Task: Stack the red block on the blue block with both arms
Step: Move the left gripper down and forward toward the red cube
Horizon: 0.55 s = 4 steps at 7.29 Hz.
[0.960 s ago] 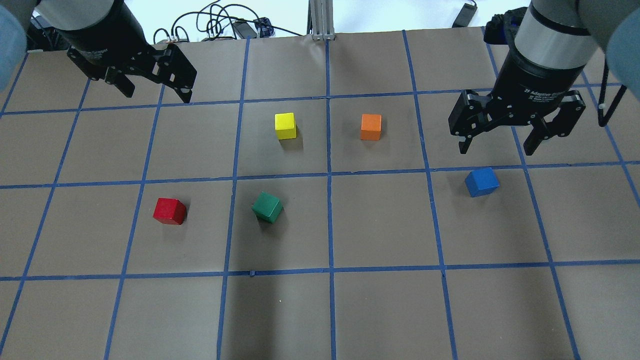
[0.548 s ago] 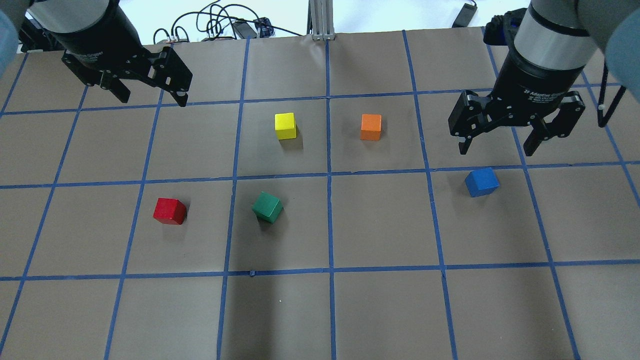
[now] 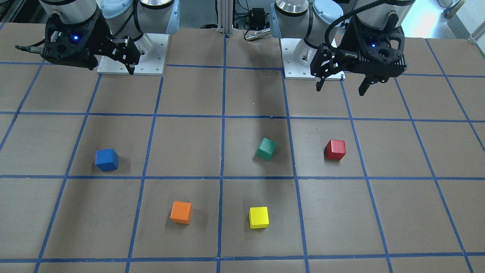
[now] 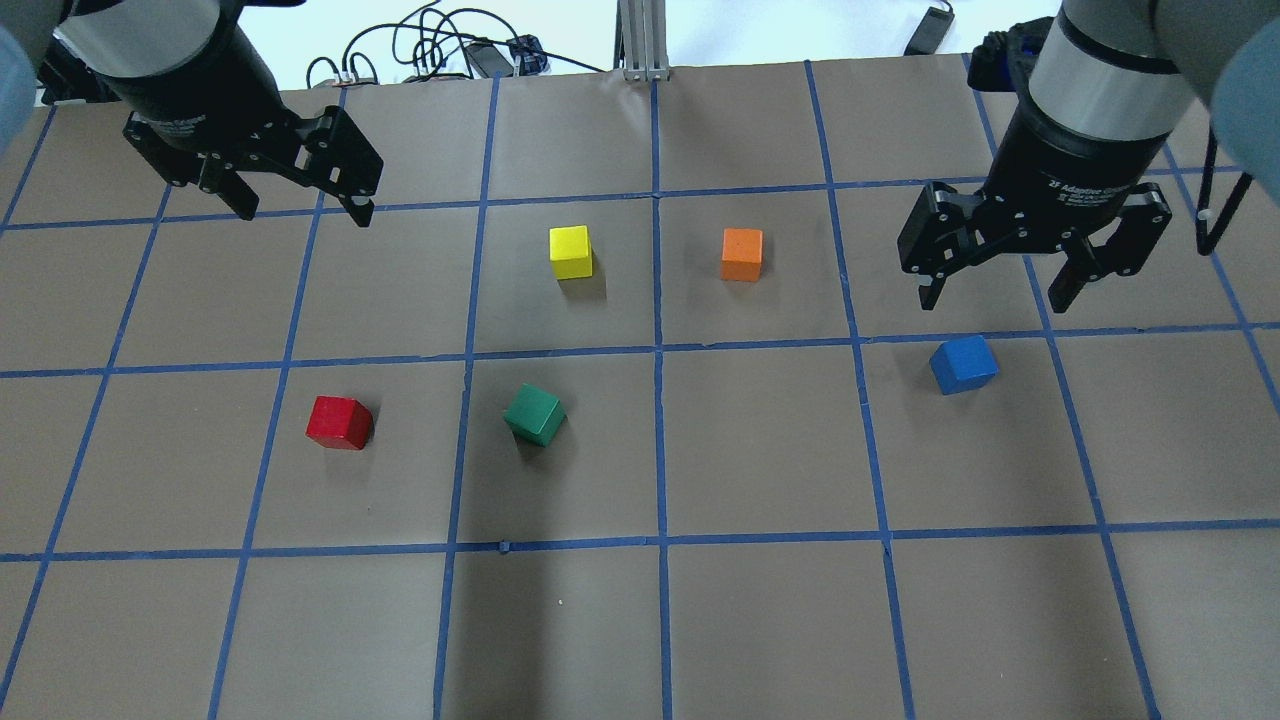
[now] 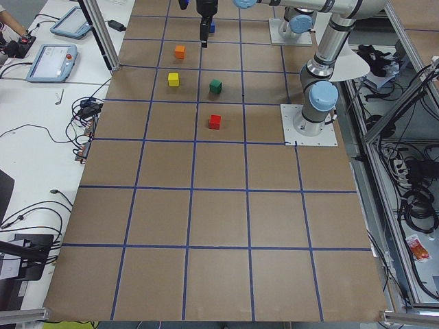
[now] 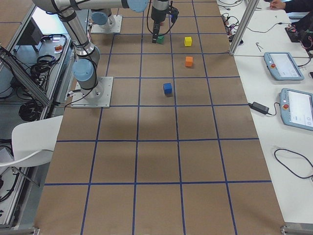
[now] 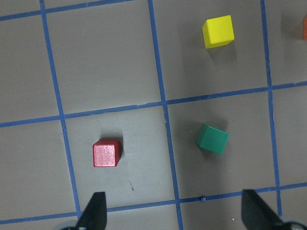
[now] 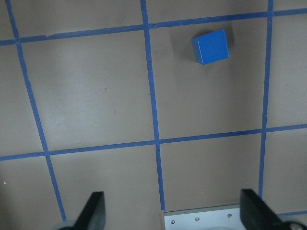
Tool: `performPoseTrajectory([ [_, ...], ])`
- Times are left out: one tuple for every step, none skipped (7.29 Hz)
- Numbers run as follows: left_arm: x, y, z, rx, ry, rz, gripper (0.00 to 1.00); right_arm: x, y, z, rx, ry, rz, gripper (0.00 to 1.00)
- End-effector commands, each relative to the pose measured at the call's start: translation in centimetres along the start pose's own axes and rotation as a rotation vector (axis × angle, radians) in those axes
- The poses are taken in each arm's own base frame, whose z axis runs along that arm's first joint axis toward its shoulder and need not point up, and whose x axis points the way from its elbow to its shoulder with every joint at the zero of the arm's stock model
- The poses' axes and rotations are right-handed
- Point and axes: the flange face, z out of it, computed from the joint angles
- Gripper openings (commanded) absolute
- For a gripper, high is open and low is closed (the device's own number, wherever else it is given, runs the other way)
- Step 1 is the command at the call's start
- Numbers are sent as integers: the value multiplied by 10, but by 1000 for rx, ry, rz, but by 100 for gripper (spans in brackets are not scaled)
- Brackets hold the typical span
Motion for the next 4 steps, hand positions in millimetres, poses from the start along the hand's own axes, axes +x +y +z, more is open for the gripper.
performPoseTrajectory([
  [-3, -1, 5, -20, -1, -4, 100, 0, 0, 0, 0, 3, 0, 100],
  [-4, -4, 1, -32, -4, -7, 100, 0, 0, 0, -1, 3, 0, 100],
  [-4, -12, 0, -31, -3, -61, 100, 0, 0, 0, -1, 4, 0, 100],
  [-5, -17, -1, -29, -4, -70, 100, 0, 0, 0, -1, 4, 0, 100],
])
